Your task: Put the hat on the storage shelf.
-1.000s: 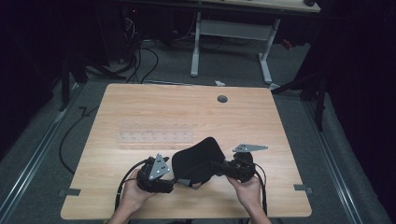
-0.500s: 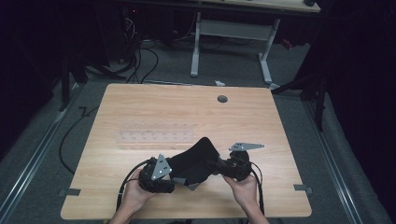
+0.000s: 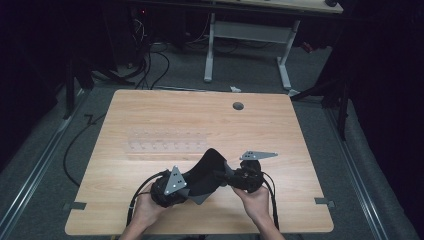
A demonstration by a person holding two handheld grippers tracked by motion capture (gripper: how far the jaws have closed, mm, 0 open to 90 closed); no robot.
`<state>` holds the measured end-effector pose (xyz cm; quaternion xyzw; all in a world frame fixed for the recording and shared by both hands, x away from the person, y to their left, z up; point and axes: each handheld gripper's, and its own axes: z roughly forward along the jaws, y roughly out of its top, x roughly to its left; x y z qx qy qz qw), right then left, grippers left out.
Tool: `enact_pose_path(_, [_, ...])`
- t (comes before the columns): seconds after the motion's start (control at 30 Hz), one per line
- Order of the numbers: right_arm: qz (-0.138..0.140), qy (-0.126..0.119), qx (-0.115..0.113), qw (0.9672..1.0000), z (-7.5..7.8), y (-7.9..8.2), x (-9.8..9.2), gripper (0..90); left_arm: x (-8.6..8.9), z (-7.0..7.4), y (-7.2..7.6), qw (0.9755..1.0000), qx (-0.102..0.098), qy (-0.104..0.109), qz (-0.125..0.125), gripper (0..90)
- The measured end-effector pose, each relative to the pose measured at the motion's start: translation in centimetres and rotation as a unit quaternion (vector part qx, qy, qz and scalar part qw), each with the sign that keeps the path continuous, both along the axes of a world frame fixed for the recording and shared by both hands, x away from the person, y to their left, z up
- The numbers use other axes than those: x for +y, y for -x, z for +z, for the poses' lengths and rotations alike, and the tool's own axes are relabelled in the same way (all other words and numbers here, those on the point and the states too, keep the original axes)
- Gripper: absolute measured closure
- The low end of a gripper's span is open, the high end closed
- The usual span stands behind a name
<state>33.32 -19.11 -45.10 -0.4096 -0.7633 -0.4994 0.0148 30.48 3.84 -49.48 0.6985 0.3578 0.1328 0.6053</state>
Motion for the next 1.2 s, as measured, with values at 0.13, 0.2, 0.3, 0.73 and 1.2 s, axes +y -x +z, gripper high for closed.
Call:
enact_pose_path(0.13, [-0.004, 0.002, -0.002, 1.0000, 0.0, 0.0, -0.1, 80.8, 0.0, 0.2, 0.0, 1.0000, 0.000, 0.001, -0.004, 68.1])
enact_pose_path(0.2, [-0.007, -0.003, 0.000, 1.0000, 0.1, 0.0, -0.2, 80.3, 0.0, 0.4, 0.2, 0.9999, -0.004, 0.010, -0.012, 69.8])
enact_pose_path(0.3, [-0.009, -0.007, -0.007, 0.9999, 0.3, 0.0, -0.3, 78.6, 0.3, 0.8, 0.2, 0.9993, 0.012, 0.023, -0.027, 73.1])
enact_pose_path(0.73, [-0.029, -0.027, -0.028, 0.9988, 0.8, -0.1, -1.0, 63.2, 0.6, 1.6, 0.4, 0.9975, 0.028, 0.036, -0.053, 85.0])
enact_pose_path(1.2, [-0.086, 0.005, -0.041, 0.9954, -0.7, 0.1, -3.6, 48.1, 2.9, 2.9, -0.5, 0.9934, 0.069, 0.090, -0.020, 85.2])
